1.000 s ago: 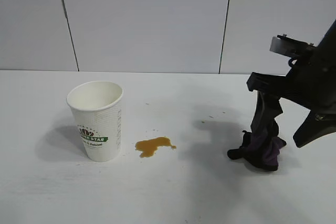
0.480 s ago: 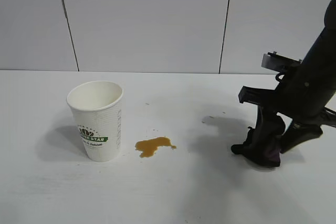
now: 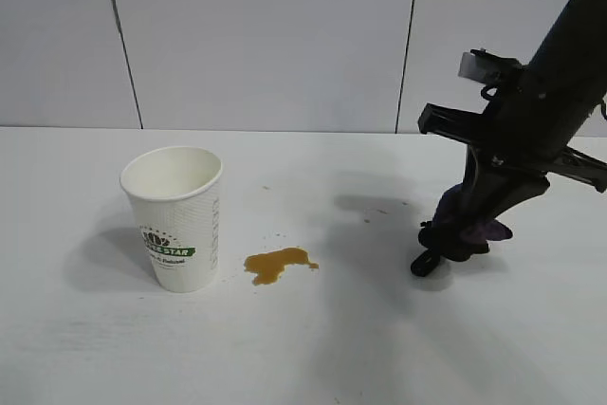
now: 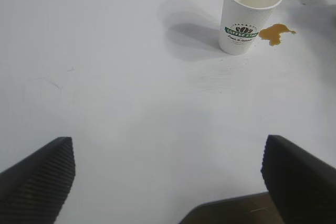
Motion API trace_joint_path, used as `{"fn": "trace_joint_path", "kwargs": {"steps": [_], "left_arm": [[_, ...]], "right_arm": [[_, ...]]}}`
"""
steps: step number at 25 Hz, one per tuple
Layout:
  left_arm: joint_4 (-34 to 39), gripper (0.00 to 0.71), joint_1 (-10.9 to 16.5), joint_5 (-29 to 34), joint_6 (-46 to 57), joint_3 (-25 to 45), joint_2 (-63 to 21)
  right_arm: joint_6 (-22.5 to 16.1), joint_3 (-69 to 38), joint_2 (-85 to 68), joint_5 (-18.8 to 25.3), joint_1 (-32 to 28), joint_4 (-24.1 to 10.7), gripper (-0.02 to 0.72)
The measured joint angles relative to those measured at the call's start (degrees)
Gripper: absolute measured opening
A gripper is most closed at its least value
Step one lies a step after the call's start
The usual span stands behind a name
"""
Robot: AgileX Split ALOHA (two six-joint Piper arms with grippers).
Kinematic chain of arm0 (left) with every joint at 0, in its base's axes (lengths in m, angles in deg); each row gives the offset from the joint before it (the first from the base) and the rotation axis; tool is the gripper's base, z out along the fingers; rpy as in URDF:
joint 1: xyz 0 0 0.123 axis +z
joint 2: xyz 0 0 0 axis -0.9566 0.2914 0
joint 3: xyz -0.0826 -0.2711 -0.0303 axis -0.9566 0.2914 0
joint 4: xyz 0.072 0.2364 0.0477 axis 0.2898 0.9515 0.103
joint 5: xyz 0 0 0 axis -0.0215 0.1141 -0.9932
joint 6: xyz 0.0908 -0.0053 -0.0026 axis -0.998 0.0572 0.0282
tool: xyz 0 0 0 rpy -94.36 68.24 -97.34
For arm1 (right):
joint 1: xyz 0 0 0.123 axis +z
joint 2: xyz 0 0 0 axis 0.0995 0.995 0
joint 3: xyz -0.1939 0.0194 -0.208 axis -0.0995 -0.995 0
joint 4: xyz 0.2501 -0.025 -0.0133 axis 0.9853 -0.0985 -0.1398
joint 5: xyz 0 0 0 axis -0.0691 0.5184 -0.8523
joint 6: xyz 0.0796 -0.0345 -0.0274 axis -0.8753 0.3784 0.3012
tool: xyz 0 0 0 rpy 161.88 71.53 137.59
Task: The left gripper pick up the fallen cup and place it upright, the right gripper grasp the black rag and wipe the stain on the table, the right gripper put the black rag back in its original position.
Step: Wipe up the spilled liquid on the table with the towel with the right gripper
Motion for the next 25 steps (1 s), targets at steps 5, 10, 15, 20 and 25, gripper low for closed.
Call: {"fn": "trace_joint_path", "kwargs": {"steps": [5,10,15,20,25], "left_arm": [[0.0,0.695,0.0,0.0,0.0,0.0,0.0],[0.0,0.695,0.0,0.0,0.0,0.0,0.0],[0.0,0.695,0.0,0.0,0.0,0.0,0.0],[0.0,0.695,0.0,0.0,0.0,0.0,0.0],[0.0,0.695,0.0,0.0,0.0,0.0,0.0]], "right_arm": [[0.2,0.0,0.0,-0.4,5.1,2.3,0.061],[0.2,0.0,0.0,-3.6,12.2,6.8,0.061],[0.2,0.0,0.0,-5.2,14.8,8.7,0.061],[2.7,0.0,0.0,-7.6,15.0,13.0,0.061],[7.5,0.0,0.0,-10.3,15.1,19.1,0.061]]}}
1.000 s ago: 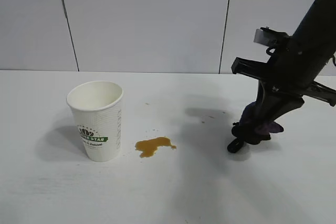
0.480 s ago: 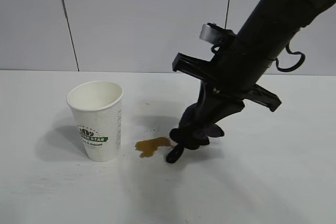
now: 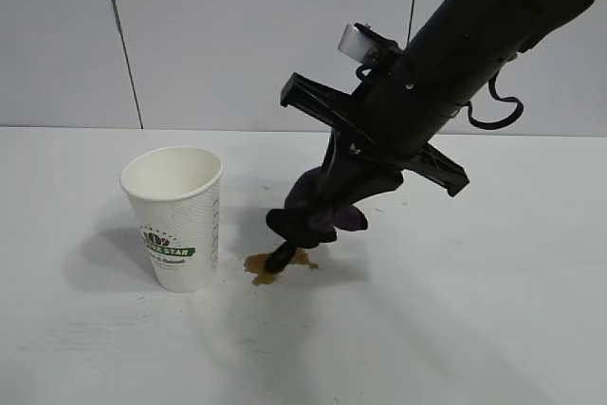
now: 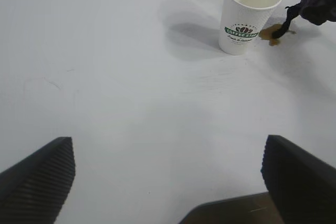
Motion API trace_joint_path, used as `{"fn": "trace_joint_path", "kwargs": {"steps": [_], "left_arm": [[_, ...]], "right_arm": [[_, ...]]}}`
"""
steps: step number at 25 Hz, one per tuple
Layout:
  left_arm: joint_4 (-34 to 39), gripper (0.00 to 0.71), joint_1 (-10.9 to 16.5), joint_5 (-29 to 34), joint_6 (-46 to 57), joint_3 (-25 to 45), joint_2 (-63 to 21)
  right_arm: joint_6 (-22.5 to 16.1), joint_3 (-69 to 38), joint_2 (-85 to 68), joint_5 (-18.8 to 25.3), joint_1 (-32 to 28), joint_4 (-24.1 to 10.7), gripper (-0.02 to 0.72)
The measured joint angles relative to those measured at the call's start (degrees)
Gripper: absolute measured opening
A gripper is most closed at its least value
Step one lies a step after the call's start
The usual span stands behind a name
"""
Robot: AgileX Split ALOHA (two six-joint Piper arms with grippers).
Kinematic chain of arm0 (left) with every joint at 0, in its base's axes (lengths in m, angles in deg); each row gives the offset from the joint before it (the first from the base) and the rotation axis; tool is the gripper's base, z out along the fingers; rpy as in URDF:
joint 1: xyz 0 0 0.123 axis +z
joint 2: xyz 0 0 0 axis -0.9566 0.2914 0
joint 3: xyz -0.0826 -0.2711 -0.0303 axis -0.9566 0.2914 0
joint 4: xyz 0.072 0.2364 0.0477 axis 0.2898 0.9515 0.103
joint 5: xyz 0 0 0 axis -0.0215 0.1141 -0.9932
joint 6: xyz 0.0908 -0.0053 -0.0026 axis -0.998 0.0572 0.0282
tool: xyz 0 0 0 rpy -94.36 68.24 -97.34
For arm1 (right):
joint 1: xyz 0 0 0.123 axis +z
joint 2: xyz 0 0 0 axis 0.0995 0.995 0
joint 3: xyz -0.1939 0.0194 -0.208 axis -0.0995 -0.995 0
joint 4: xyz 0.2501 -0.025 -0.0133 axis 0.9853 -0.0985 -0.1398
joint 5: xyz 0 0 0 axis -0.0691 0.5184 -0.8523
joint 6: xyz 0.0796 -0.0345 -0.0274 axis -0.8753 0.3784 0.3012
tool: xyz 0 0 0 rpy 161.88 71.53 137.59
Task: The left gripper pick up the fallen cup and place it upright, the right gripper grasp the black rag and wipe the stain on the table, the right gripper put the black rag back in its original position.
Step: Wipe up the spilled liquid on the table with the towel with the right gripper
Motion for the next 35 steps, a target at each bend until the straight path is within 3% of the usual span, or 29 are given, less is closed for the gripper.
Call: {"fn": "trace_joint_path", "kwargs": {"steps": [4,21,35], "left_arm": [[0.0,0.695,0.0,0.0,0.0,0.0,0.0],[0.0,0.695,0.0,0.0,0.0,0.0,0.0],[0.0,0.695,0.0,-0.4,0.0,0.0,0.0]], "right_arm": [[1.1,0.0,1.0,-2.2,1.9,1.4,0.061],[3.9,0.0,5.6,-7.9,8.0,1.6,0.061],[6.7,0.0,9.1,-12.4,8.2,0.4,0.061]]}}
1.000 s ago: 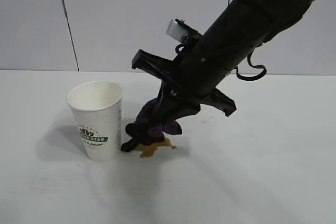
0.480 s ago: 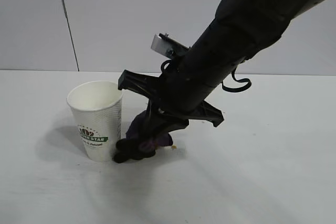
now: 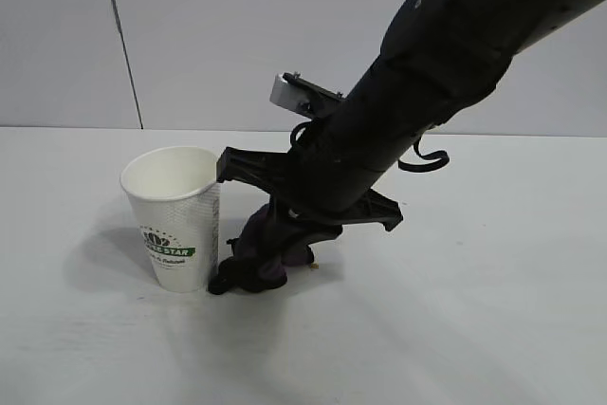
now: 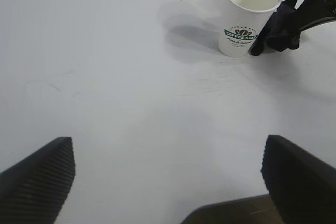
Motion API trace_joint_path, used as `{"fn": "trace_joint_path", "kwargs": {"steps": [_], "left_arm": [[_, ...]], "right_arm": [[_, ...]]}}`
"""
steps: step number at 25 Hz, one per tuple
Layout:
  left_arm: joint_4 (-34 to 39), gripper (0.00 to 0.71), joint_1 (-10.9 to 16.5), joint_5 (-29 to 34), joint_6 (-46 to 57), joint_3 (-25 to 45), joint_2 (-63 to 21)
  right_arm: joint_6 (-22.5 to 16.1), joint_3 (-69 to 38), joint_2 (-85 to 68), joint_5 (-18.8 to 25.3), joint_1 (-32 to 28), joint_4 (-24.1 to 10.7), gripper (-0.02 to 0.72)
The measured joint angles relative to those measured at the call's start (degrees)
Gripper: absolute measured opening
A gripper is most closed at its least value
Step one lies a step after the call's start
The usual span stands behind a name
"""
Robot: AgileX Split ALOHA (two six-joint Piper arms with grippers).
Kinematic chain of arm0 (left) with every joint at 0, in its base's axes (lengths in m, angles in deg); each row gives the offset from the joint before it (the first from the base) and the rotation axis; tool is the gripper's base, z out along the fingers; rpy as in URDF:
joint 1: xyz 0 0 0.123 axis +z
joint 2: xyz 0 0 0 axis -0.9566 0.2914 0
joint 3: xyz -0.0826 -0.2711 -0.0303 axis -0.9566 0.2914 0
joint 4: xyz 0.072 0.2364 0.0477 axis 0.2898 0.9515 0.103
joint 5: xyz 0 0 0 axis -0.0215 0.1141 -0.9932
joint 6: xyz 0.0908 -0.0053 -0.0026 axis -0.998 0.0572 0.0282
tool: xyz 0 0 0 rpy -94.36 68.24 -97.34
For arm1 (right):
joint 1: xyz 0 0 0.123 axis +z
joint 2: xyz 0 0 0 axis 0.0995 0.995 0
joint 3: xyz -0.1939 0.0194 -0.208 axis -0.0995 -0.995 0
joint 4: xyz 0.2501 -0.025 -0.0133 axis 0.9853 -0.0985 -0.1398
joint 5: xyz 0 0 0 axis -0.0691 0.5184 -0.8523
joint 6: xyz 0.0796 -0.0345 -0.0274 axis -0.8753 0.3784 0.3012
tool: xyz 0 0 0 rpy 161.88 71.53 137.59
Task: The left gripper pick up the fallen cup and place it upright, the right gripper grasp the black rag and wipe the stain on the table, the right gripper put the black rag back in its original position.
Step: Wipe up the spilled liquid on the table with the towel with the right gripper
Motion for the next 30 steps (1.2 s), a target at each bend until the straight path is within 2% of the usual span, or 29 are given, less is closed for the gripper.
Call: {"fn": "trace_joint_path", "kwargs": {"steps": [15,19,24,30], "left_arm": [[0.0,0.695,0.0,0.0,0.0,0.0,0.0],[0.0,0.695,0.0,0.0,0.0,0.0,0.0],[0.0,0.695,0.0,0.0,0.0,0.0,0.0],[0.0,0.695,0.0,0.0,0.0,0.0,0.0]], "right_arm": [[0.1,0.4,1.9,-5.3,0.0,0.1,0.061],[0.1,0.4,1.9,-5.3,0.0,-1.7,0.061],[-2.4,0.5,1.9,-3.3,-1.3,-5.8,0.053],[-6.3,0.9,1.9,2.4,-5.4,-10.0,0.054]]}}
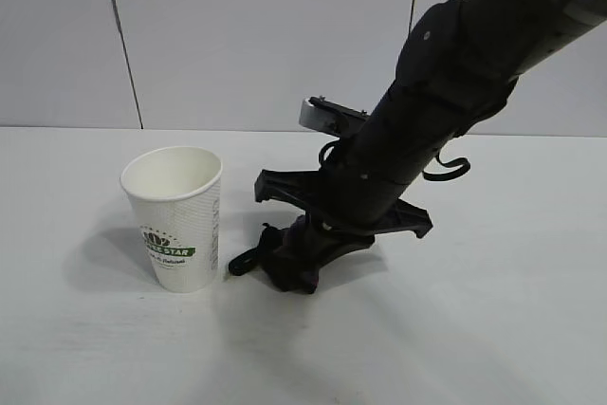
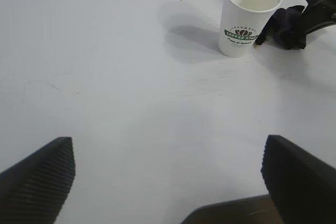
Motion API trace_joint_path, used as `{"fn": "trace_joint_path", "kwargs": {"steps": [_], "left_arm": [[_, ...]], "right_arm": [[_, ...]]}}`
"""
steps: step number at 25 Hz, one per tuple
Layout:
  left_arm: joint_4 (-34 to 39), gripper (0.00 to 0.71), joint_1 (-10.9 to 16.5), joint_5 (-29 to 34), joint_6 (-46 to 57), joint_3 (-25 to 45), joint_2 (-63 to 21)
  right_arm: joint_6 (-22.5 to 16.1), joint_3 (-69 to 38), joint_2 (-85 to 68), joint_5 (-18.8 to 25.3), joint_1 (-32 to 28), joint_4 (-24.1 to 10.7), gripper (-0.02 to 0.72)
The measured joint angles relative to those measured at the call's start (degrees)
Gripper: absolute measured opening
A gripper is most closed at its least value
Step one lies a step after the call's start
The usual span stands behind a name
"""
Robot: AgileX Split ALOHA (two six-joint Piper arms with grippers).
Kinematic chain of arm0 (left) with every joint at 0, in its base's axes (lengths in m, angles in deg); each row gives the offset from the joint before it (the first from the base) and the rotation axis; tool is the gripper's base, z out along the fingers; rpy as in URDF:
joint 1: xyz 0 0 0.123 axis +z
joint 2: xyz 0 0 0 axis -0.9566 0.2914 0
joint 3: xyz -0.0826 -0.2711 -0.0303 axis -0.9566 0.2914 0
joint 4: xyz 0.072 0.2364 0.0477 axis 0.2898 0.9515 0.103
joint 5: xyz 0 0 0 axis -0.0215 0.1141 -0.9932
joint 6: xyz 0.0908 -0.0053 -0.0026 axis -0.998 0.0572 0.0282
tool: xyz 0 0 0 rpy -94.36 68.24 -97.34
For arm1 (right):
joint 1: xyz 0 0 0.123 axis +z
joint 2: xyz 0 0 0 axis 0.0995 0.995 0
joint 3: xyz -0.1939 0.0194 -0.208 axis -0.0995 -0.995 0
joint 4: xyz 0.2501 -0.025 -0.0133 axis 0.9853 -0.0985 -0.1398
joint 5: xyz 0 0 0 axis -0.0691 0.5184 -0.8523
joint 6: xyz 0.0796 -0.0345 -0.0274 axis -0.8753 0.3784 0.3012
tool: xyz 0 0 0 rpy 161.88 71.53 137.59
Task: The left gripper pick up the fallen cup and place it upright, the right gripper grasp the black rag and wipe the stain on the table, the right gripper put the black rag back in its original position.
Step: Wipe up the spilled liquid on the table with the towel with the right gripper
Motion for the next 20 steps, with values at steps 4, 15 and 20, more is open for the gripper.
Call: {"fn": "trace_joint_path", "kwargs": {"steps": [4,15,20], "left_arm": [[0.0,0.695,0.0,0.0,0.0,0.0,0.0],[0.0,0.695,0.0,-0.4,0.0,0.0,0.0],[0.0,0.695,0.0,-0.4,0.0,0.0,0.0]], "right_arm": [[-1.5,0.2,0.0,2.6,-2.4,-1.5,0.054],[-3.3,0.2,-0.1,4.2,0.7,0.1,0.054],[-3.5,0.2,-0.1,2.1,6.3,0.4,0.054]]}}
